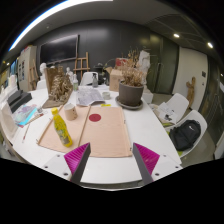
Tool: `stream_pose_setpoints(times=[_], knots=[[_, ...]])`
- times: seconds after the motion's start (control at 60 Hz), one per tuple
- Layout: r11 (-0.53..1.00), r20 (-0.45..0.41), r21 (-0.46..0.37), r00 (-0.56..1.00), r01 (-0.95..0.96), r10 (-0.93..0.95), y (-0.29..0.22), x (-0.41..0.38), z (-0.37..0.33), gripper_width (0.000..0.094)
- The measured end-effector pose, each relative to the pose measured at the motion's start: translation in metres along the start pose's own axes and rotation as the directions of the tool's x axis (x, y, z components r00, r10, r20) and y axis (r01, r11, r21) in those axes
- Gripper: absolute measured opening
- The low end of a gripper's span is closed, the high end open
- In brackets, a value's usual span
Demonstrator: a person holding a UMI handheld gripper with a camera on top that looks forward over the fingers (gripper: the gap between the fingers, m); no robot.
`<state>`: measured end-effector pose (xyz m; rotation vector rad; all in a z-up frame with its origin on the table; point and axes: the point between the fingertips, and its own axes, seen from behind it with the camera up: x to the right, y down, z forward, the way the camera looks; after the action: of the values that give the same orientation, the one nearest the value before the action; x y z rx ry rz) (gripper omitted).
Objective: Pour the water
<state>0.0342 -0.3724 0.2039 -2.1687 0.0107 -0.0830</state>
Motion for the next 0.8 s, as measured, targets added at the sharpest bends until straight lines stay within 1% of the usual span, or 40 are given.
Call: stream_pose_setpoints(times=[0.117,0.3,0.417,0.517,0.583,0.633,0.733,0.8], knots=[[1.0,0.062,0.01,0.998,0.017,-0.017,0.003,-0.034,0.003,0.087],[0.997,0.16,0.061,0.985,0.054,-0.063,0.018,-0.132,0.025,0.087],[0.992,0.193,0.103,0.977,0.068,-0.087,0.023,-0.187,0.056,0.0864],[0.988,0.189,0.143,0.978,0.058,-0.084,0.02,-0.222,0.094,0.0857],[0.985,0.169,0.163,0.982,0.052,-0.08,0.015,-0.236,0.122,0.0858],[0.983,0.151,0.178,0.986,0.041,-0.069,0.011,-0.245,0.143,0.0841],[0.983,0.101,0.181,0.994,0.016,-0.035,0.009,-0.25,0.184,0.0761],[0.984,0.078,0.178,0.997,0.007,-0.021,0.013,-0.252,0.206,0.0663]])
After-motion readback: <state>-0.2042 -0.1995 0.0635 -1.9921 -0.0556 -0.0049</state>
